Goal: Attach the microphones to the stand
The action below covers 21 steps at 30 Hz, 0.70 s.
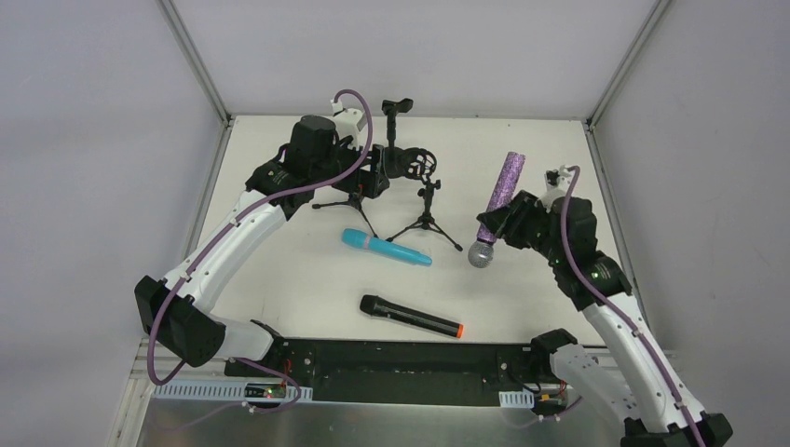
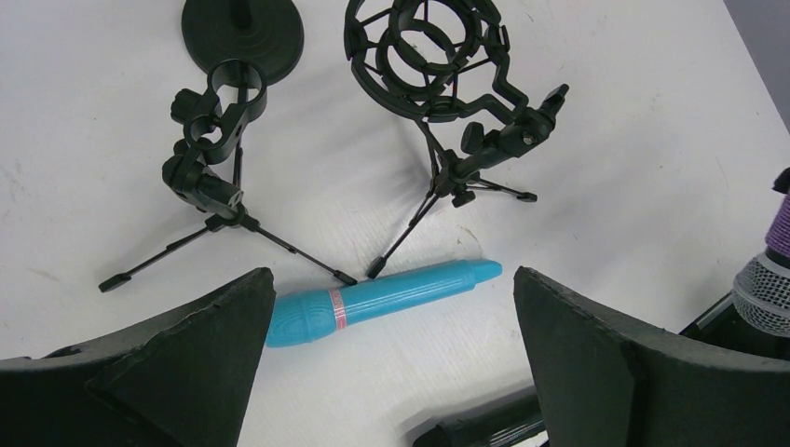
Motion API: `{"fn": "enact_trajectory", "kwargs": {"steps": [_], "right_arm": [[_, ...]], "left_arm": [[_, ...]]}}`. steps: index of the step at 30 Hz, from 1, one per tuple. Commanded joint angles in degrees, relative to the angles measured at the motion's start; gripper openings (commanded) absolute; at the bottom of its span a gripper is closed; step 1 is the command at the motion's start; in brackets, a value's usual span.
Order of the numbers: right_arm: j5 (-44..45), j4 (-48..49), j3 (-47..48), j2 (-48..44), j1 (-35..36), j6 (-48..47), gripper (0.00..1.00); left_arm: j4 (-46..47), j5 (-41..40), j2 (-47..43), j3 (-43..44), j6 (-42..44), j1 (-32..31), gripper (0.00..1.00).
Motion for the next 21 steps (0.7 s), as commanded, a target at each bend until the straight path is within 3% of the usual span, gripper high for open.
{"fn": "enact_trajectory", "kwargs": {"steps": [1, 8, 15, 21], "right_arm": [[-5.0, 11.6, -2.9, -5.9, 0.1, -3.7, 0.00], [-13.4, 14.0, -5.2, -8.2, 0.1, -11.9, 0.00], [-30.1, 14.7, -5.4, -5.7, 0.1, -25.6, 0.00], [-34.6, 15.7, -6.3, -9.7, 0.2, -38.5, 0.00]], "left_arm": [[1.6, 0.9, -1.7, 0.2, 0.8, -0.7, 1.00], [1.6, 1.1, -1.4, 0.2, 0.8, -0.7, 1.00], [1.6, 0.9, -1.8, 0.2, 1.1, -0.7, 1.00], [1.6, 1.1, -2.0, 0.2, 1.2, -0.7, 1.00]]}}
